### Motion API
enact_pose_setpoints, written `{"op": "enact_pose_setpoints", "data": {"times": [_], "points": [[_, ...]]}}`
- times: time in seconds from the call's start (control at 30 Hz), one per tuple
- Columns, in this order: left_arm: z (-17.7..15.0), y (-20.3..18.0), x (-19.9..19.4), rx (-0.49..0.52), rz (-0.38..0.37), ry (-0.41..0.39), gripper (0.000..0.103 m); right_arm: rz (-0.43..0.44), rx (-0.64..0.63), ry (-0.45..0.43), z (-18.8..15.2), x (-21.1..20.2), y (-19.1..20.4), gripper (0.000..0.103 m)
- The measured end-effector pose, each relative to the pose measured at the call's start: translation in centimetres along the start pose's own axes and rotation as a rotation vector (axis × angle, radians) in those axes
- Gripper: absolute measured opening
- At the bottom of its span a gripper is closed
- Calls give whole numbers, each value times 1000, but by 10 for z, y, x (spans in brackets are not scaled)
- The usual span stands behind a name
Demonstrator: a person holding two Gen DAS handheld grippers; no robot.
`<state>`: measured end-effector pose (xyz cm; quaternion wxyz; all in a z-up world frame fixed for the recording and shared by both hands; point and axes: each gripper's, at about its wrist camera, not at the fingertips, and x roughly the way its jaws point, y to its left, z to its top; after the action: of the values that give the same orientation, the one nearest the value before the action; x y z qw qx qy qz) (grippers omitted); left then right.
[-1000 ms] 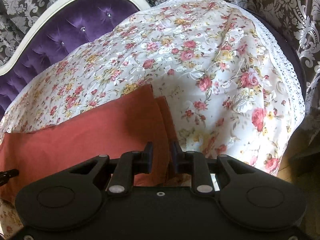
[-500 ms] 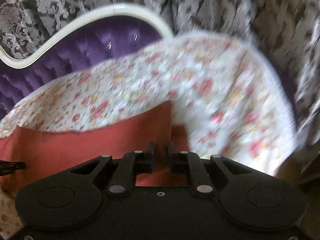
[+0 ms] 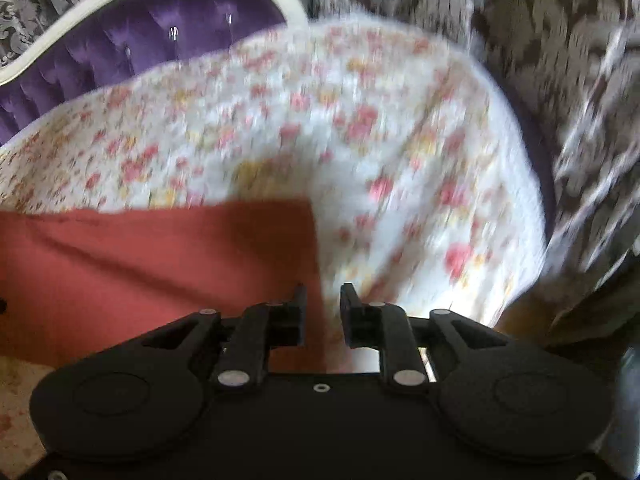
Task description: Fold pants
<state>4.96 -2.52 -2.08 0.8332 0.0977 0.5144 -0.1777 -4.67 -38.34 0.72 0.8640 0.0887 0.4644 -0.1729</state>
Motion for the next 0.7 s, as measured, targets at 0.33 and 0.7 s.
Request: {"op": "enact_pose_setpoints", "data": {"times": [0.33, 0.7], "points": [[0, 1, 0, -18, -2, -5, 5, 114, 51, -30, 31, 60, -4, 42], [-1, 4, 1, -30, -17, -12, 5, 48, 130, -101, 30, 72, -11, 4]]}}
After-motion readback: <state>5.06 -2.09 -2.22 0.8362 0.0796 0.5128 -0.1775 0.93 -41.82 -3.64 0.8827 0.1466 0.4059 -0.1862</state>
